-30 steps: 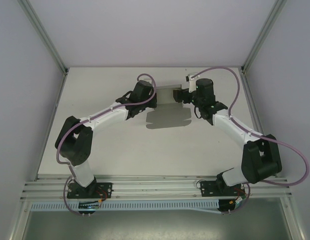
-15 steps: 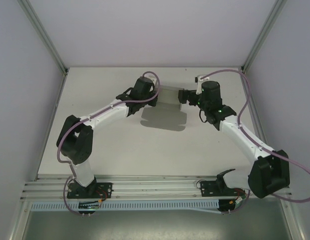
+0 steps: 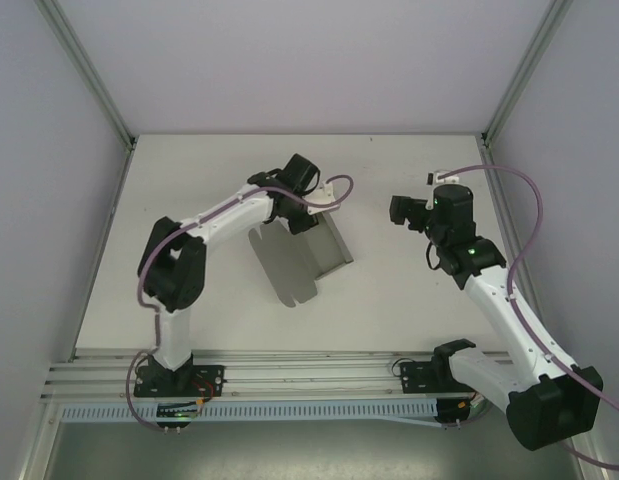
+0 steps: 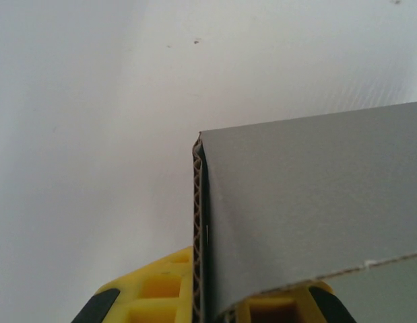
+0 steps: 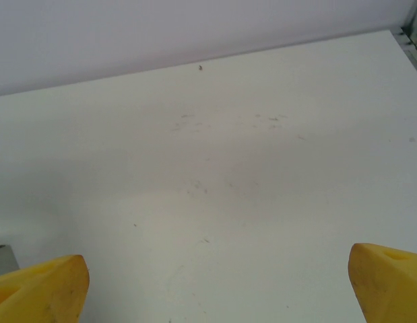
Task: Assemble paper box
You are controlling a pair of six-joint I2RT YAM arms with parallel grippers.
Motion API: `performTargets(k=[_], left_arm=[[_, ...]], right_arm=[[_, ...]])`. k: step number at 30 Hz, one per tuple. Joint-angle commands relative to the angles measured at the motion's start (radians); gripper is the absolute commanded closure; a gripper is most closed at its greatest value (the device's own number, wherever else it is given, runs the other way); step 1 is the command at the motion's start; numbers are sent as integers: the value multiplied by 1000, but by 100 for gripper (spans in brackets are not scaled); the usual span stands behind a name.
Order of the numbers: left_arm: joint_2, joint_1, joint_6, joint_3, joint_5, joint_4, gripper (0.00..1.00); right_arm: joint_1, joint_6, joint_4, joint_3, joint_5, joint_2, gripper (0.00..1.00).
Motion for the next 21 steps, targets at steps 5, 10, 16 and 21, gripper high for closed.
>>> performTargets(k=[5, 10, 16, 21], left_arm=[[209, -19, 107, 168, -139, -236, 100], [300, -39, 89, 218, -211, -196, 100], [389, -63, 85, 179, -388, -13, 100], [433, -93, 96, 126, -459, 63, 100]], right_arm=[[-24, -3, -46, -3, -2, 5, 1], [-36, -4, -41, -5, -13, 21, 1], [-44, -3, -43, -2, -18, 27, 1], [-51, -6, -38, -10, -19, 22, 1]])
